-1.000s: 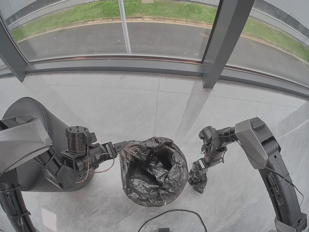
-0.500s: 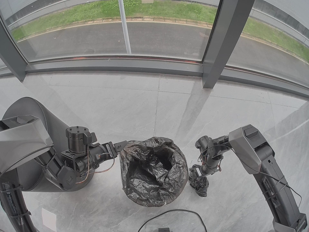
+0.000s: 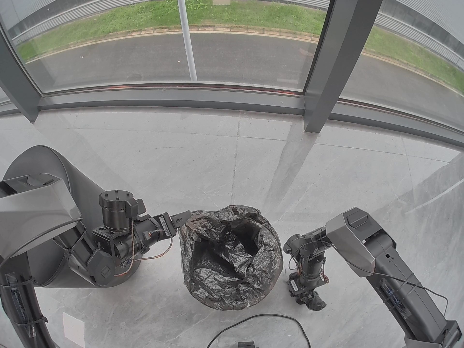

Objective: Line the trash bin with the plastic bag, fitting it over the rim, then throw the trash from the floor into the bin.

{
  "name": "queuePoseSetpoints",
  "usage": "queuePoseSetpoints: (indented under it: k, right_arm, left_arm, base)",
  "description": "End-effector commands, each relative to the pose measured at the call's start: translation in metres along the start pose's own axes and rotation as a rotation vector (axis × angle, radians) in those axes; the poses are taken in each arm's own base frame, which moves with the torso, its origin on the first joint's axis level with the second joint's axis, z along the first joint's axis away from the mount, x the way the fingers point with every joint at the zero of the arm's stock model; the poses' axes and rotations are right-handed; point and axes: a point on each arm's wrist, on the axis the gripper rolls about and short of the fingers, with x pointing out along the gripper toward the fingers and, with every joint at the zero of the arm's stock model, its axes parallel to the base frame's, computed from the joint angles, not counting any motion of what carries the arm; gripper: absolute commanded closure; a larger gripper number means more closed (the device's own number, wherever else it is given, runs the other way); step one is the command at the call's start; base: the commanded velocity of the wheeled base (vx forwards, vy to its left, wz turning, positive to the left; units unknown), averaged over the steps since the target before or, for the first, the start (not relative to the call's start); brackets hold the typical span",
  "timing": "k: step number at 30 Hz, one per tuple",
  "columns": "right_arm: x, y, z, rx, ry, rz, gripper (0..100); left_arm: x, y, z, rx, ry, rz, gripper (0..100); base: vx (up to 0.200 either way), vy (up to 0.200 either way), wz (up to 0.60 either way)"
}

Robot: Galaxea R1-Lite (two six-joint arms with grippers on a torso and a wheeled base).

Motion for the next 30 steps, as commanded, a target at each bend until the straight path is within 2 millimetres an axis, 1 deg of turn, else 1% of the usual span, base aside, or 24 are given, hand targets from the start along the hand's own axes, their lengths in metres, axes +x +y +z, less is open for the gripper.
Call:
queuePoseSetpoints:
  k: [1,3,5,6,7,10,14,15,16,19,20,21,22,23,24,26,27,28,29,30]
  right_arm:
    - [0.01,0.001,-0.01,-0.012,0.086,-0.017,100]
    - [0.009,-0.002,-0.02,-0.014,0.183,-0.033,100]
    - [-0.001,-0.003,-0.022,-0.013,0.211,-0.041,100]
    - [-0.009,-0.002,-0.021,-0.011,0.202,-0.044,100]
    - [-0.018,-0.002,-0.019,-0.009,0.185,-0.044,100]
    - [-0.03,-0.005,-0.014,-0.003,0.147,-0.058,100]
    - [-0.056,-0.012,-0.004,0.008,0.044,-0.083,100]
    - [-0.058,-0.013,-0.003,0.011,0.034,-0.084,100]
    - [-0.074,-0.016,0.002,0.02,-0.017,-0.088,100]
    - [-0.099,-0.022,0.008,0.037,-0.1,-0.102,100]
    - [-0.105,-0.022,0.01,0.04,-0.127,-0.115,100]
    - [-0.105,-0.022,0.01,0.04,-0.127,-0.115,100]
    - [-0.132,-0.024,0.014,0.068,-0.222,-0.151,100]
    - [-0.145,-0.022,0.014,0.074,-0.263,-0.159,100]
    - [-0.152,-0.022,0.014,0.076,-0.281,-0.163,100]
    - [-0.189,-0.019,0.011,0.068,-0.358,-0.159,100]
    - [-0.196,-0.018,0.01,0.065,-0.373,-0.157,100]
    - [-0.219,-0.013,0.004,0.048,-0.418,-0.148,100]
    - [-0.232,-0.011,0.001,0.034,-0.441,-0.14,100]
    - [-0.252,-0.007,-0.005,-0.007,-0.481,-0.138,100]
  left_arm:
    - [0.0,0.0,0.0,0.0,0.001,0.0,0]
    - [-0.001,0.0,0.0,0.0,0.001,0.0,0]
    - [-0.001,0.0,0.0,0.0,0.001,0.0,0]
    - [-0.001,-0.001,0.0,0.001,0.0,-0.002,0]
    - [-0.002,-0.001,0.0,0.001,0.0,-0.002,0]
    - [-0.002,-0.001,0.0,0.001,0.0,-0.002,0]
    - [-0.002,-0.001,0.0,0.002,-0.003,-0.004,0]
    - [-0.002,-0.001,0.0,0.002,-0.001,-0.003,0]
    - [-0.002,-0.001,0.0,0.001,-0.003,-0.004,0]
    - [-0.003,-0.002,0.001,0.003,-0.005,-0.005,0]
    - [-0.003,-0.002,0.001,0.003,-0.005,-0.005,0]
    - [-0.003,-0.002,0.001,0.003,-0.005,-0.005,0]
    - [-0.004,-0.003,0.001,0.004,-0.006,-0.007,0]
    - [-0.005,-0.004,0.002,0.004,-0.01,-0.009,0]
    - [-0.006,-0.004,0.003,0.005,-0.013,-0.01,0]
    - [-0.01,-0.007,0.005,0.006,-0.02,-0.016,0]
    - [-0.011,-0.007,0.005,0.007,-0.019,-0.017,0]
    - [-0.014,-0.009,0.008,0.007,-0.029,-0.022,0]
    - [-0.016,-0.01,0.01,0.008,-0.034,-0.025,0]
    - [-0.02,-0.012,0.012,0.009,-0.04,-0.03,0]
  base:
    - [0.0,0.0,0.0]
    - [0.0,0.0,0.0]
    - [0.0,0.0,0.0]
    - [0.0,0.0,0.0]
    - [0.0,0.0,0.0]
    - [0.0,0.0,0.0]
    - [0.0,0.0,0.0]
    - [0.0,0.0,0.0]
    - [0.0,0.0,0.0]
    - [0.0,0.0,0.0]
    - [0.0,0.0,0.0]
    - [0.0,0.0,0.0]
    - [0.0,0.0,0.0]
    - [0.0,0.0,0.0]
    - [0.0,0.0,0.0]
    - [0.0,0.0,0.0]
    - [0.0,0.0,0.0]
    - [0.0,0.0,0.0]
    - [0.0,0.0,0.0]
    - [0.0,0.0,0.0]
